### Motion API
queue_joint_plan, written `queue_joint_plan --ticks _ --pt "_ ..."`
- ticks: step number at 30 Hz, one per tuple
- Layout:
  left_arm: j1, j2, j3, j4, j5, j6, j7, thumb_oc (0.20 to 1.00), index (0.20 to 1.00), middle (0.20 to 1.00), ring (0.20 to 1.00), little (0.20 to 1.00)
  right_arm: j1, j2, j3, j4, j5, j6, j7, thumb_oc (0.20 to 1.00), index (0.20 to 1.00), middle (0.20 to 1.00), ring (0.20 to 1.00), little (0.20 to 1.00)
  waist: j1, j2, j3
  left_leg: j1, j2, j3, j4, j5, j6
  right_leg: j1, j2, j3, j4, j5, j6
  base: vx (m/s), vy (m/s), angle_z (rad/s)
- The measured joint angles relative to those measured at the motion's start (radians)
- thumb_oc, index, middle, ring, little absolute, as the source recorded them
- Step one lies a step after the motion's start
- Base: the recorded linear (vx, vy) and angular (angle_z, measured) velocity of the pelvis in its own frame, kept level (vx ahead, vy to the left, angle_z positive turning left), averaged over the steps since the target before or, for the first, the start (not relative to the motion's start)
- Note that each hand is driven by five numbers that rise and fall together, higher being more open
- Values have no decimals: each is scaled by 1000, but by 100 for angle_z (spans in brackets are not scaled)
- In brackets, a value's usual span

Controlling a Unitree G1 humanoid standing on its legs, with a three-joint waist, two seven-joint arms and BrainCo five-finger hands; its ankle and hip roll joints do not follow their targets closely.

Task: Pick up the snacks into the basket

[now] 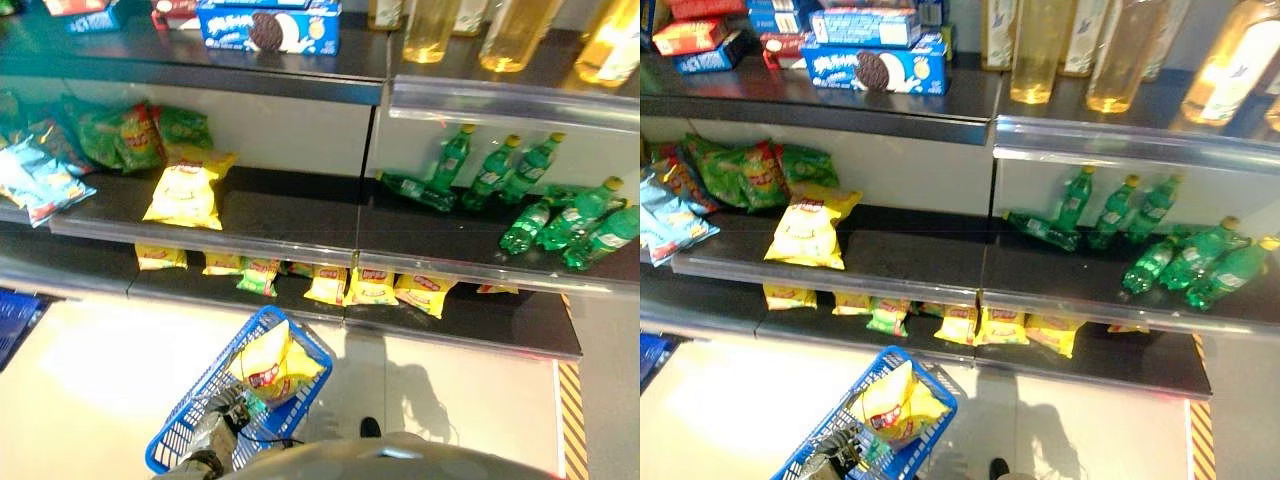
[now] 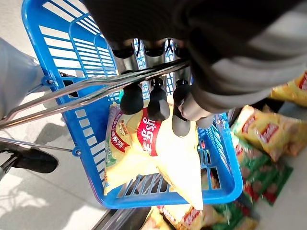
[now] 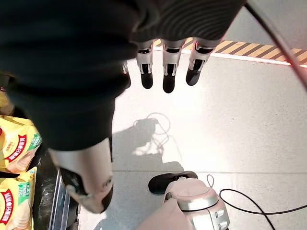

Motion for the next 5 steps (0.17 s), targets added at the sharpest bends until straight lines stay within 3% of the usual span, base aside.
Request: queue_joint_plan --ticks 5 --pt "-3 -4 -37 3 41 1 -2 200 200 200 200 200 -40 -1 5 -46 18 0 -14 1000 1000 1000 1000 1000 -1 11 -17 3 3 0 1 4 -6 1 5 1 2 3 -8 10 -14 0"
